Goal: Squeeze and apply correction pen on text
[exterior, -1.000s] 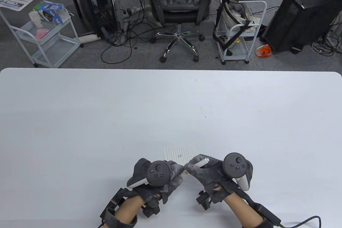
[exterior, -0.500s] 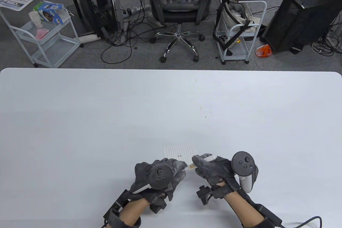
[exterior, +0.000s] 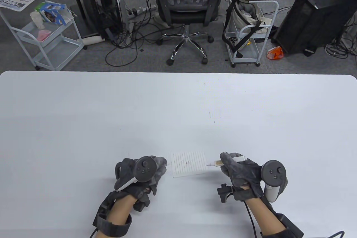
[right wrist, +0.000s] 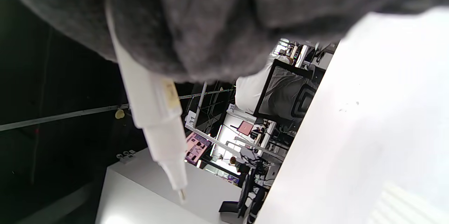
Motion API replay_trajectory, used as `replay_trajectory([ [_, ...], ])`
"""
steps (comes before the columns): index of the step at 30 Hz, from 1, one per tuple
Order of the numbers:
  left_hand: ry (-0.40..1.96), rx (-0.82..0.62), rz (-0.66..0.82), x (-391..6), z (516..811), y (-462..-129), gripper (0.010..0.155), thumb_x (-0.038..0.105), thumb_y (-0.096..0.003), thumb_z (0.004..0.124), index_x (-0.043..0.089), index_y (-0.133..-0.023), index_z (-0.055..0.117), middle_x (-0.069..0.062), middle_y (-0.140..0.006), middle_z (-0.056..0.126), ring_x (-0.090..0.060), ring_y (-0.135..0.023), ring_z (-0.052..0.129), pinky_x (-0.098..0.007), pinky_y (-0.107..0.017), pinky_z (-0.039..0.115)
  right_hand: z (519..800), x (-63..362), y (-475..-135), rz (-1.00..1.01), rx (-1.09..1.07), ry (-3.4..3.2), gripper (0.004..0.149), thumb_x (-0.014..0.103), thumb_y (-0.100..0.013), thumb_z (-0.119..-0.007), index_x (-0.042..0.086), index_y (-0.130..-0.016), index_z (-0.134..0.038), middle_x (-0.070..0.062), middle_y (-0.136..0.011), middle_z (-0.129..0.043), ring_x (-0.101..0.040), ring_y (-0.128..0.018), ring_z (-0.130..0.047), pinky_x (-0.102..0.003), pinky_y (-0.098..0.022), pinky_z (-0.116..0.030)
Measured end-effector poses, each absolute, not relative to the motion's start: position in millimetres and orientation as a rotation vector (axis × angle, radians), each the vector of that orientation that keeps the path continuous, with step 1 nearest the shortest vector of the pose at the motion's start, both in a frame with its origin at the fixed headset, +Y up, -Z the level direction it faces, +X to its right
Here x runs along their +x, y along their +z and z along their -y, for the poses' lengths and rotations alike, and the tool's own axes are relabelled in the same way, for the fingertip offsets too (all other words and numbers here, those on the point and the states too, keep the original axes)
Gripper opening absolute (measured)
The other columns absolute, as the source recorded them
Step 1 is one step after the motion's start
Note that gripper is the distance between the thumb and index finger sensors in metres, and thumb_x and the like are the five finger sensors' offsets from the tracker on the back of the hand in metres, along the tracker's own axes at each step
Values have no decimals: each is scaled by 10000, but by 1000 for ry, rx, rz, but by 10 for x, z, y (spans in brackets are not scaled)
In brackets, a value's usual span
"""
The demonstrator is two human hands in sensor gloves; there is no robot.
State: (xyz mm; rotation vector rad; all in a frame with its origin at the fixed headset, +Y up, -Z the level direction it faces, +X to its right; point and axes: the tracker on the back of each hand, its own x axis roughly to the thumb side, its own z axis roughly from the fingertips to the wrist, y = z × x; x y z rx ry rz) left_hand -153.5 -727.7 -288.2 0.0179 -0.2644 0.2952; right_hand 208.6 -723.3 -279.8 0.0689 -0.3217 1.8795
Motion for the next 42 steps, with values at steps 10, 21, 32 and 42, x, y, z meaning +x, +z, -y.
replay_trajectory([
  [10, 36, 45, -12, -1914, 7384, -3154, 488, 443, -357, 839, 216, -790, 848, -35, -734, 972, -259, -604, 1017, -493, -527, 824, 7211, 1912, -2756, 309, 133, 1948, 405, 544, -422, -832, 157, -439, -951, -41, -245, -996, -197, -123, -939, -426, -223, -851],
  [21, -322, -110, -38, -1834, 7659, -3401, 479, 455, -373, 824, 276, -817, 852, 1, -809, 964, -258, -710, 1001, -509, -599, 789, 7203, 2087, -2727, 323, 100, 1981, 412, 558, -417, -833, 164, -444, -952, -35, -253, -998, -194, -128, -942, -423, -223, -852],
  [32, -208, -73, -53, -1954, 7604, -3299, 633, 544, -379, 745, 261, -945, 713, -30, -984, 817, -312, -879, 885, -557, -657, 722, 7186, 2034, -2702, 334, 119, 2007, 414, 564, -416, -837, 168, -450, -953, -34, -260, -1002, -196, -132, -946, -425, -225, -853],
  [42, -1, 52, 84, -1580, 7268, -3117, 747, 587, -403, 671, 223, -1041, 539, -99, -1152, 539, -369, -1079, 618, -607, -714, 627, 7196, 2033, -2728, 340, 109, 2086, 428, 576, -415, -836, 169, -468, -961, -46, -287, -1016, -212, -156, -957, -435, -239, -852],
])
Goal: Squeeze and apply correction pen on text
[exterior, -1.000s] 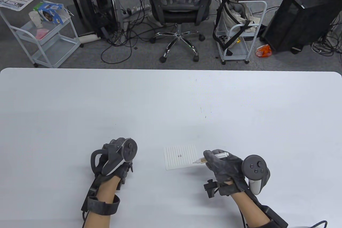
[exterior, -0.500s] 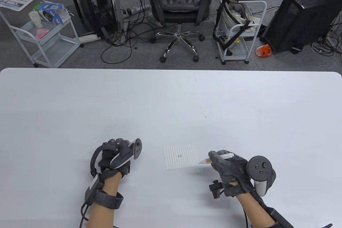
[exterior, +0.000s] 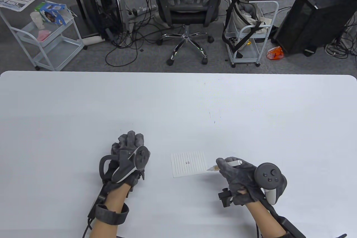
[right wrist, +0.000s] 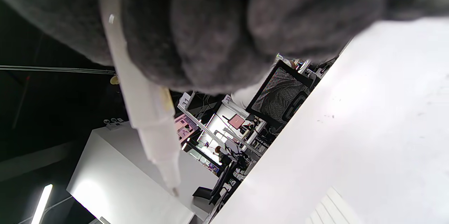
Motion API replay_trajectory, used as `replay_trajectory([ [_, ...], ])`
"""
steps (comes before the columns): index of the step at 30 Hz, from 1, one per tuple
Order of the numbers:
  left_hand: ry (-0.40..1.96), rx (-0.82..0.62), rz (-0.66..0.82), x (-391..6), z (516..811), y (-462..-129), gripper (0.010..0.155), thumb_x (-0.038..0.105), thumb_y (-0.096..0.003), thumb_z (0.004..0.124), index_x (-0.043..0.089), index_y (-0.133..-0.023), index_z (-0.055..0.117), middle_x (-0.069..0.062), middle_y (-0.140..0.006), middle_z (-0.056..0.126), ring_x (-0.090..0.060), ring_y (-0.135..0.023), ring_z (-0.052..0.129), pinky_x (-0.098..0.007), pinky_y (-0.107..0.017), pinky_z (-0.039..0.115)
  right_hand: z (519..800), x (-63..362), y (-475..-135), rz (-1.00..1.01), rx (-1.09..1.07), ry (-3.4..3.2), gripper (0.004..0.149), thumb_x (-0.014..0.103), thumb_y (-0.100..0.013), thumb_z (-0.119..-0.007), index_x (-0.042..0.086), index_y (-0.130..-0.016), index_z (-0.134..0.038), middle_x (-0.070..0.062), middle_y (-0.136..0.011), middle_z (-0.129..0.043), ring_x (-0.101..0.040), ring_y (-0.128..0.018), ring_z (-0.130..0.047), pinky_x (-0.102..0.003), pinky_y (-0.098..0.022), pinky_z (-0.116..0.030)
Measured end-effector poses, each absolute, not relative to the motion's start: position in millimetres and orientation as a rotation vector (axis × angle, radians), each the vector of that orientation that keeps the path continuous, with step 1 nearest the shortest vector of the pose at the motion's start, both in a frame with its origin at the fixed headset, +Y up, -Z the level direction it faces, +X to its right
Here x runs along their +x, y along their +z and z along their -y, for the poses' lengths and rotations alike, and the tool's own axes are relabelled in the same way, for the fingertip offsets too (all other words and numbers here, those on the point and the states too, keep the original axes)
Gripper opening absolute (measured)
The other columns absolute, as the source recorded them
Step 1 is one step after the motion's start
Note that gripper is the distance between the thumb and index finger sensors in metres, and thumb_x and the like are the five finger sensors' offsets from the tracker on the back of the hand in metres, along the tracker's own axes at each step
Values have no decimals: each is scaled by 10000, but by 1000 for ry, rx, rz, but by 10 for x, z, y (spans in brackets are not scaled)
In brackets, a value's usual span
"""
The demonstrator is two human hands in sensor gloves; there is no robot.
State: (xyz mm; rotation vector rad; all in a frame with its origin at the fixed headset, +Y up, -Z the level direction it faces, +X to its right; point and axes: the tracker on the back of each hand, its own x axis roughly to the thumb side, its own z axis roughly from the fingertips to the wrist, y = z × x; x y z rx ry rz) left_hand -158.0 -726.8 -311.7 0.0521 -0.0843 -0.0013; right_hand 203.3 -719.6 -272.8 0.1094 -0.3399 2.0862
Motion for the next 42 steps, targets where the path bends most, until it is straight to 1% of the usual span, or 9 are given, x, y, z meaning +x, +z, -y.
replay_trajectory([
  [2, 17, 20, 128, -1389, 7246, -3088, 763, 580, -409, 654, 195, -1050, 503, -120, -1165, 469, -384, -1093, 556, -600, -735, 593, 7195, 2024, -2727, 340, 109, 2108, 433, 577, -416, -835, 167, -475, -962, -50, -296, -1020, -218, -164, -962, -438, -247, -853],
  [7, 97, -79, 246, -1056, 7282, -3060, 748, 572, -420, 629, 228, -1062, 461, -71, -1189, 396, -345, -1122, 460, -584, -770, 525, 7172, 2012, -2715, 370, 122, 2177, 433, 576, -417, -833, 168, -483, -964, -53, -310, -1025, -224, -177, -968, -443, -257, -852],
  [11, 61, -199, 304, -842, 7476, -3081, 731, 560, -425, 610, 248, -1061, 430, -31, -1193, 349, -315, -1129, 397, -570, -787, 468, 7175, 2002, -2718, 370, 118, 2199, 433, 574, -417, -834, 166, -484, -964, -54, -311, -1025, -225, -178, -968, -444, -258, -852],
  [14, 8, -232, 317, -755, 7597, -3110, 707, 545, -428, 596, 256, -1055, 441, -21, -1189, 364, -305, -1125, 403, -557, -787, 461, 7169, 1995, -2716, 376, 123, 2222, 435, 572, -415, -836, 163, -483, -964, -55, -309, -1025, -226, -177, -967, -445, -257, -851],
  [24, -42, -366, 326, -616, 7760, -3166, 680, 523, -461, 529, 273, -1066, 348, -10, -1188, 241, -291, -1129, 289, -534, -813, 381, 7204, 1854, -2735, 351, 175, 2325, 430, 566, -411, -840, 162, -485, -966, -58, -317, -1028, -232, -186, -972, -449, -265, -852],
  [27, -62, -461, 337, -576, 7843, -3172, 665, 498, -488, 511, 259, -1057, 265, -41, -1180, 192, -314, -1128, 280, -506, -823, 368, 7233, 1785, -2723, 334, 206, 2370, 429, 563, -410, -842, 159, -482, -967, -59, -314, -1029, -233, -184, -972, -450, -263, -852],
  [28, -63, -466, 333, -578, 7833, -3167, 660, 491, -493, 497, 253, -1055, 244, -69, -1175, 173, -326, -1123, 275, -503, -824, 372, 7237, 1769, -2713, 337, 217, 2388, 428, 561, -410, -843, 158, -482, -968, -61, -313, -1029, -233, -182, -972, -449, -262, -852],
  [35, -38, -482, 342, -591, 7844, -3170, 648, 480, -501, 489, 254, -1048, 225, -62, -1175, 149, -328, -1122, 249, -501, -829, 355, 7233, 1612, -2766, 315, 235, 2469, 429, 555, -410, -848, 150, -482, -969, -67, -312, -1028, -238, -180, -970, -453, -261, -850],
  [42, 17, -523, 357, -642, 7862, -3176, 650, 480, -507, 488, 262, -1042, 190, -37, -1166, 93, -310, -1112, 170, -497, -825, 288, 7061, 1174, -3001, 364, 233, 2614, 421, 545, -400, -853, 145, -469, -966, -66, -285, -1017, -225, -160, -953, -442, -259, -848],
])
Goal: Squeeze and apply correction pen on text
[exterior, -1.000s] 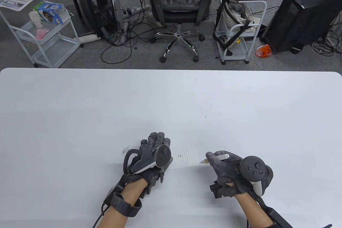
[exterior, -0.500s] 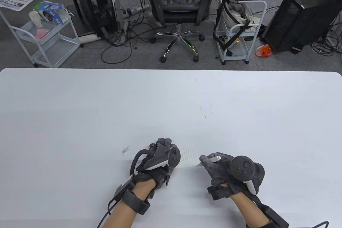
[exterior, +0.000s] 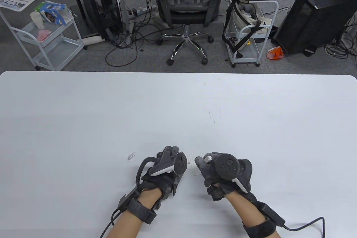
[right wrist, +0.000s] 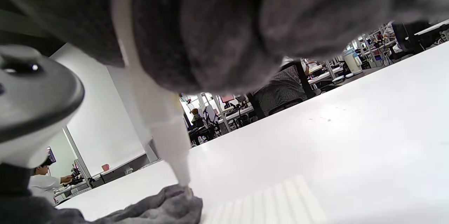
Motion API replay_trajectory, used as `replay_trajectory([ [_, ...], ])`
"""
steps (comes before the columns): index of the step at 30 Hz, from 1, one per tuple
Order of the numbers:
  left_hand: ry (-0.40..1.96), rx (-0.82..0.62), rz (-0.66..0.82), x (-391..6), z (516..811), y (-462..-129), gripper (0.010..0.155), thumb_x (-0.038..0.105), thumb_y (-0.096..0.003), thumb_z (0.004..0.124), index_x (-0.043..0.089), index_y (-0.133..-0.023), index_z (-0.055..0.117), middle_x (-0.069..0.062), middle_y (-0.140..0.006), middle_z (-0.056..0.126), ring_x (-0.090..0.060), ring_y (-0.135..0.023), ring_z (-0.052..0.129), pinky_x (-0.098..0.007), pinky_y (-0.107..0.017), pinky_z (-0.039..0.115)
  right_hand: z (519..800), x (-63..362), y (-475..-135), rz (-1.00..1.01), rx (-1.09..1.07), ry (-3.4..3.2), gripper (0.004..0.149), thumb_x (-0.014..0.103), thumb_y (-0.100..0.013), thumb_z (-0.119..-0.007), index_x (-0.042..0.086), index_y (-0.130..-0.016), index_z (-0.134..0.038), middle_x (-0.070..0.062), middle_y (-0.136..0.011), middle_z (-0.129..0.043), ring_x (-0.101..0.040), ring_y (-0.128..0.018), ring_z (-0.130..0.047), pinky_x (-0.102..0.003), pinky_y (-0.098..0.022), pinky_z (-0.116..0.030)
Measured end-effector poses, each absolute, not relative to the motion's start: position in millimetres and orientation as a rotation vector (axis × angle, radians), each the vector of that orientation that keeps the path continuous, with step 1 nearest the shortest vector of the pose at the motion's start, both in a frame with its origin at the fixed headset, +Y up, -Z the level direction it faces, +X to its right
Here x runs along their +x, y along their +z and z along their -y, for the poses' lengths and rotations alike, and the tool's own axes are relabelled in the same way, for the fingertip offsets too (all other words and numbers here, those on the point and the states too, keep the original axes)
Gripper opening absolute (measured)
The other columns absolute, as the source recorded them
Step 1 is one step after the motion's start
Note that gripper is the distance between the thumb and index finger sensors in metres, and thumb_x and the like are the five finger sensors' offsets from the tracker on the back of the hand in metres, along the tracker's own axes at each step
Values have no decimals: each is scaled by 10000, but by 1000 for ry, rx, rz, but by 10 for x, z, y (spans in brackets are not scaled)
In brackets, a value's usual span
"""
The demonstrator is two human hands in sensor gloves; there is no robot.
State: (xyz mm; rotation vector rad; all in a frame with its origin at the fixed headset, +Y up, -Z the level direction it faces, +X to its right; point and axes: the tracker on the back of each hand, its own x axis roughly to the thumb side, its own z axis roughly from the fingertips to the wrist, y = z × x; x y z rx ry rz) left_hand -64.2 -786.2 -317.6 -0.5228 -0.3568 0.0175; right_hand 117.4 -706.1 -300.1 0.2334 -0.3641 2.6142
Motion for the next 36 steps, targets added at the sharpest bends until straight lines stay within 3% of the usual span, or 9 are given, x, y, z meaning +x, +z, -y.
replay_trajectory([
  [4, 48, -542, 356, -666, 7874, -3180, 649, 482, -512, 486, 273, -1041, 173, -22, -1163, 62, -297, -1109, 127, -492, -820, 249, 7186, 916, -3181, 348, 248, 2700, 420, 544, -392, -851, 145, -456, -966, -60, -268, -1012, -218, -148, -949, -436, -257, -850],
  [11, 54, -552, 355, -671, 7881, -3182, 650, 484, -513, 480, 278, -1039, 160, -17, -1162, 47, -294, -1109, 109, -492, -818, 233, 7285, 845, -3355, 298, 224, 2712, 408, 523, -387, -863, 132, -443, -967, -65, -253, -1007, -222, -137, -942, -438, -255, -849],
  [36, 48, -557, 355, -667, 7896, -3184, 655, 485, -512, 470, 274, -1039, 142, -19, -1161, 32, -297, -1110, 95, -493, -821, 223, 7381, 789, -3350, 289, 239, 2708, 404, 508, -381, -872, 119, -430, -971, -73, -240, -1012, -229, -129, -950, -438, -264, -866],
])
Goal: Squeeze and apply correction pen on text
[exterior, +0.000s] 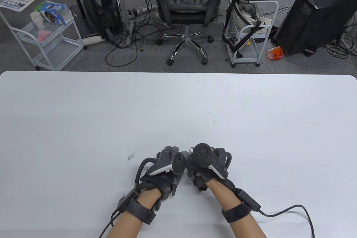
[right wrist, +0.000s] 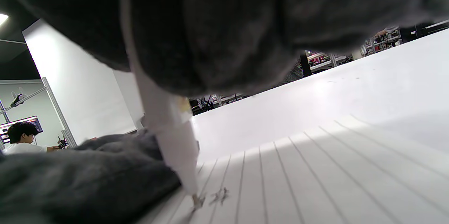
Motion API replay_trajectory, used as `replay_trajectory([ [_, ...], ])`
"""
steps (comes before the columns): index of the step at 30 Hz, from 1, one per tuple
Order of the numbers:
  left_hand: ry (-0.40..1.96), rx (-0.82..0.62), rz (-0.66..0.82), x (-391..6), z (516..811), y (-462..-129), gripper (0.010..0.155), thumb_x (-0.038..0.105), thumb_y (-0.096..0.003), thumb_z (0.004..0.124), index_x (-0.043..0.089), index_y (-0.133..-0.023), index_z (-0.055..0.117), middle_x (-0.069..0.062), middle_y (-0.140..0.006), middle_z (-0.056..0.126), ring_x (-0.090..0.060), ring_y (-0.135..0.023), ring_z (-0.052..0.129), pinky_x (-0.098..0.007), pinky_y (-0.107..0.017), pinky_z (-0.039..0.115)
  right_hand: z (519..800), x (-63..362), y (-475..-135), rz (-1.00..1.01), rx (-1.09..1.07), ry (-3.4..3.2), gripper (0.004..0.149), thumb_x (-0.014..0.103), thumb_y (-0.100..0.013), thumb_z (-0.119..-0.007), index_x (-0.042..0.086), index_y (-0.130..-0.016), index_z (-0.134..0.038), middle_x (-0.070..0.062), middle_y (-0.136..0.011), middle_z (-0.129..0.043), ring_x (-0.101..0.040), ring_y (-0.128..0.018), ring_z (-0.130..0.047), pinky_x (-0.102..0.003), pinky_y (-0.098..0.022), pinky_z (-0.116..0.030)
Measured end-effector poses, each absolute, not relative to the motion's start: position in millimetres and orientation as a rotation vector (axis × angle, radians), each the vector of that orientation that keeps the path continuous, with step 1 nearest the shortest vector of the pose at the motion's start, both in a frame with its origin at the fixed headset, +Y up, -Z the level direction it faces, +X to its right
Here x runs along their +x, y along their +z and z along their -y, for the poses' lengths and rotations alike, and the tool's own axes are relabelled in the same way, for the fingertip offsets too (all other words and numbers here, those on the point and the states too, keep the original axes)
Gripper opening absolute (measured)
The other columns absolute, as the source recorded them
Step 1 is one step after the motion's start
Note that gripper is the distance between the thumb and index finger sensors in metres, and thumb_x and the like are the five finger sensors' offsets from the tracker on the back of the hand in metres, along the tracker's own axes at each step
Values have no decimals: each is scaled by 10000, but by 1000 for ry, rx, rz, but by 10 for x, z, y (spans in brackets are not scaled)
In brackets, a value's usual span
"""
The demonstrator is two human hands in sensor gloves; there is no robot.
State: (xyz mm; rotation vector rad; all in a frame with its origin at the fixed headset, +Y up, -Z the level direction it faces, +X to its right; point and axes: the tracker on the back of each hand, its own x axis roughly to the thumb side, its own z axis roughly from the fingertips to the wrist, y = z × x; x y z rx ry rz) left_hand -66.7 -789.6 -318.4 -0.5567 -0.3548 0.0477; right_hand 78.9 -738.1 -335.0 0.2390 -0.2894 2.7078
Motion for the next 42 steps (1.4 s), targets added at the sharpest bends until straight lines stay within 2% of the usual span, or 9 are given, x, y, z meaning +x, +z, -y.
replay_trajectory([
  [19, 50, -558, 355, -670, 7903, -3184, 655, 486, -513, 470, 275, -1040, 143, -19, -1162, 30, -296, -1112, 93, -494, -821, 220, 7386, 740, -3356, 360, 256, 2728, 396, 496, -380, -877, 114, -430, -970, -76, -242, -1012, -233, -134, -951, -440, -274, -869],
  [33, 49, -557, 357, -667, 7908, -3183, 656, 485, -516, 471, 272, -1042, 143, -23, -1164, 33, -303, -1114, 94, -499, -822, 221, 7384, 761, -3370, 285, 263, 2698, 388, 483, -374, -886, 108, -415, -973, -84, -228, -1012, -240, -124, -949, -447, -265, -868],
  [42, 45, -557, 355, -665, 7910, -3184, 656, 486, -514, 469, 273, -1041, 141, -23, -1163, 31, -303, -1114, 93, -499, -822, 221, 7378, 763, -3368, 304, 258, 2706, 389, 484, -375, -884, 108, -420, -972, -82, -233, -1013, -241, -128, -951, -447, -269, -869],
])
